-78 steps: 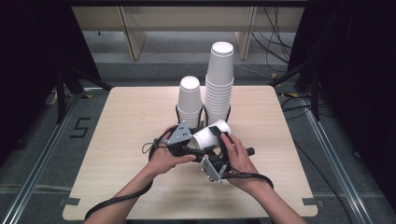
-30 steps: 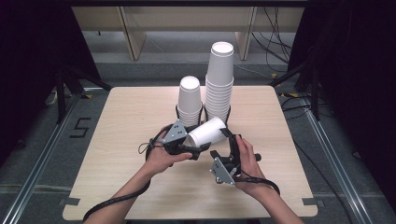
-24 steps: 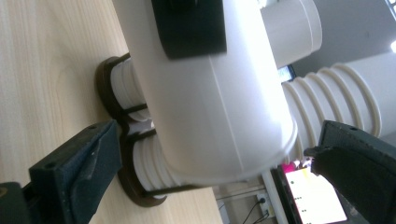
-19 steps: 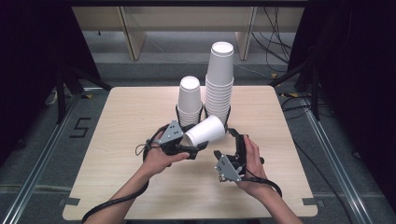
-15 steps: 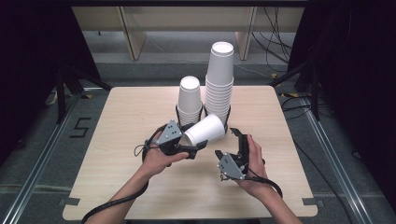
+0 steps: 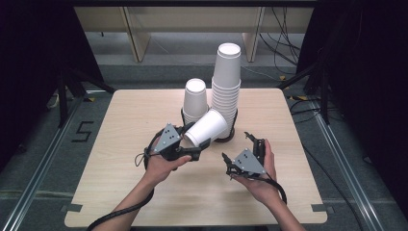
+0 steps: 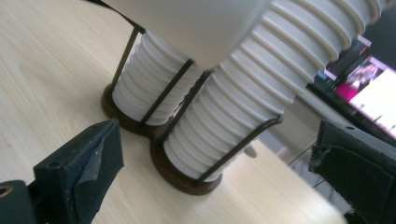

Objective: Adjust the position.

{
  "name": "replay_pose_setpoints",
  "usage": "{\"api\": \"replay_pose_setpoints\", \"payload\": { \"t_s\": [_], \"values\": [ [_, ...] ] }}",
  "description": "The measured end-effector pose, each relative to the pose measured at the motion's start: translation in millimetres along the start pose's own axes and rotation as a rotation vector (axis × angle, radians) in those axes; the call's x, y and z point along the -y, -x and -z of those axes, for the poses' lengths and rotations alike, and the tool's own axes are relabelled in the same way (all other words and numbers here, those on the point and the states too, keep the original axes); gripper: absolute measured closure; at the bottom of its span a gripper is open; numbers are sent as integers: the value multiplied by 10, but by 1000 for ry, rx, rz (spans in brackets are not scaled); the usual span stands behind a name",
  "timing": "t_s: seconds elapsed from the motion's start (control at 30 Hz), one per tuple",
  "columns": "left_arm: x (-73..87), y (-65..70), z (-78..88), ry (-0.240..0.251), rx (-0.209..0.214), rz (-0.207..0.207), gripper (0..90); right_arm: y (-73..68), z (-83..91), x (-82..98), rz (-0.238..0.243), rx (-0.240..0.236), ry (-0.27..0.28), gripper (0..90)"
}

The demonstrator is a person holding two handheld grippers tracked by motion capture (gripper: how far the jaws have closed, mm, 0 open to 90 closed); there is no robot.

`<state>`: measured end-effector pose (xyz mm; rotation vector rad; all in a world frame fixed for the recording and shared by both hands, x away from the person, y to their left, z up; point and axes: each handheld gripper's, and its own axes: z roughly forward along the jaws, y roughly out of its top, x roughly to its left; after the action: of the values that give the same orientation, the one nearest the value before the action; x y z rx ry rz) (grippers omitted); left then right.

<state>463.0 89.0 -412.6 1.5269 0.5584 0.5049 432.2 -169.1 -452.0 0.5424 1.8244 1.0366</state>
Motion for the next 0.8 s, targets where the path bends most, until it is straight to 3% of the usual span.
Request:
{"api": "replay_pose_setpoints", "payload": {
  "t_s": [0.1, 0.27, 0.43, 0.57, 0.8],
  "values": [
    [-26, -8, 25, 38, -11, -9, 213, 8, -7, 7, -69, -12, -10, 35],
    [-68, -24, 58, 80, -29, -8, 214, 5, -26, 32, -103, -10, -13, 38],
    [-121, -37, 87, 118, -37, 0, 214, -28, -42, 69, -107, -14, -14, 37],
    [-152, -39, 103, 137, -53, -5, 214, -35, -43, 81, -154, -26, -10, 37],
    [-222, -14, 114, 175, -66, -16, 214, 22, -44, 82, -334, -52, 22, 38]
  ]
}}
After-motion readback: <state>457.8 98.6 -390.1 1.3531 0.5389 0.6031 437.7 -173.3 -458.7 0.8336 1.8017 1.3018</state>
